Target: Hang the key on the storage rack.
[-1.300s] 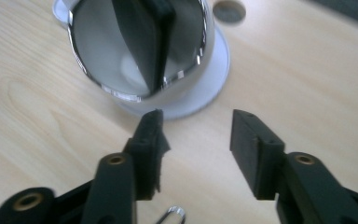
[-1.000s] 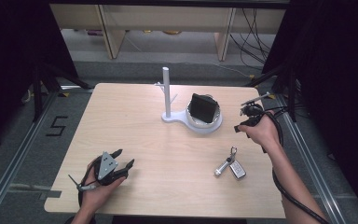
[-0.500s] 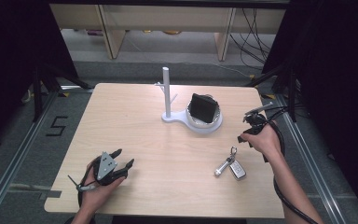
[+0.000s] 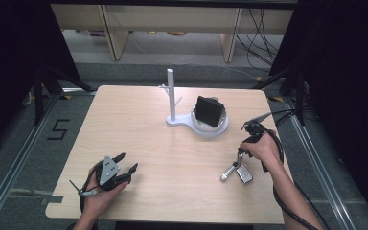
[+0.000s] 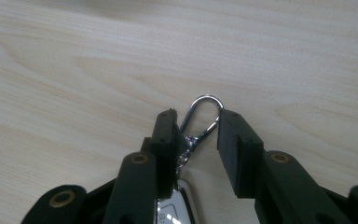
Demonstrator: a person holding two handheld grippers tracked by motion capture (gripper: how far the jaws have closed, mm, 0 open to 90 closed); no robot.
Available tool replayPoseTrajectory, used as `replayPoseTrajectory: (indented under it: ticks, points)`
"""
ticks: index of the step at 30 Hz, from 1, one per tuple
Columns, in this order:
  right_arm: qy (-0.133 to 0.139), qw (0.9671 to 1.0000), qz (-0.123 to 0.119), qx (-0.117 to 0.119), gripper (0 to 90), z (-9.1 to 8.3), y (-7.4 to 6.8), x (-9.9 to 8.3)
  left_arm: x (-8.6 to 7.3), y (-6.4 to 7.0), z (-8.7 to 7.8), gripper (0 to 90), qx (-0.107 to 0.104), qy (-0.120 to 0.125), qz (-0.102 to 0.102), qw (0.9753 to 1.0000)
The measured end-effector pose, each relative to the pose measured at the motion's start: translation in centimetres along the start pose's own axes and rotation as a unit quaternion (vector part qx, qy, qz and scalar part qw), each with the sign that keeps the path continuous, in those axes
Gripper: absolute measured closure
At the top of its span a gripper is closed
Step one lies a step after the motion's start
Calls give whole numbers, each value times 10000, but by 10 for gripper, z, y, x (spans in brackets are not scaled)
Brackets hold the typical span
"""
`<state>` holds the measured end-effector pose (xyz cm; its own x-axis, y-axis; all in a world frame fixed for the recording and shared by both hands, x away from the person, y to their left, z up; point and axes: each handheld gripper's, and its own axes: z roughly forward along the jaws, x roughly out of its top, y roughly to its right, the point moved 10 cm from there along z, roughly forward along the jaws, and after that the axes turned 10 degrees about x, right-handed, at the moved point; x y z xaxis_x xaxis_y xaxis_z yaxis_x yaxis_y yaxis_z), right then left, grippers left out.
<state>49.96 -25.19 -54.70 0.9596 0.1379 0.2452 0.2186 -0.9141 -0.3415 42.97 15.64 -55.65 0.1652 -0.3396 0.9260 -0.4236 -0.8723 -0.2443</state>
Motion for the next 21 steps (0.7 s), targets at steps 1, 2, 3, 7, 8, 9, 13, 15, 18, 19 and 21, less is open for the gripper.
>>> replayPoseTrajectory:
  ticks: [1,2,3,7,8,9,13,15,18,19,21]
  points:
    - [-38,9999,115,-5,693,1,-2,-1,0,0,0,386,0,0,0,10000]
    - [-10,10000,-9,-22,689,2,1,2,0,0,-1,386,5,-27,15,10000]
    - [33,9996,259,-75,686,4,-2,1,0,0,-1,386,5,-24,17,10000]
    - [-21,9995,259,-162,677,7,3,3,-1,0,-1,386,12,-39,30,10000]
    - [16,9989,459,-138,674,9,0,3,-1,0,-1,386,14,-56,42,10000]
    - [-102,9994,298,-154,670,8,3,2,-1,0,0,386,14,-59,40,10000]
    - [-116,9992,357,-157,650,11,4,1,-1,0,0,386,5,-44,54,10000]
    - [-107,9991,368,-156,648,13,4,0,0,0,0,386,-2,-21,50,10000]
    - [-72,9988,421,-224,639,14,5,-1,-1,1,-1,386,16,-33,50,10000]
    - [-140,9973,692,-205,638,14,0,-3,0,1,-1,386,15,-26,47,10000]
    - [-263,9973,641,-253,634,13,1,-7,0,1,-1,386,14,-19,35,10000]
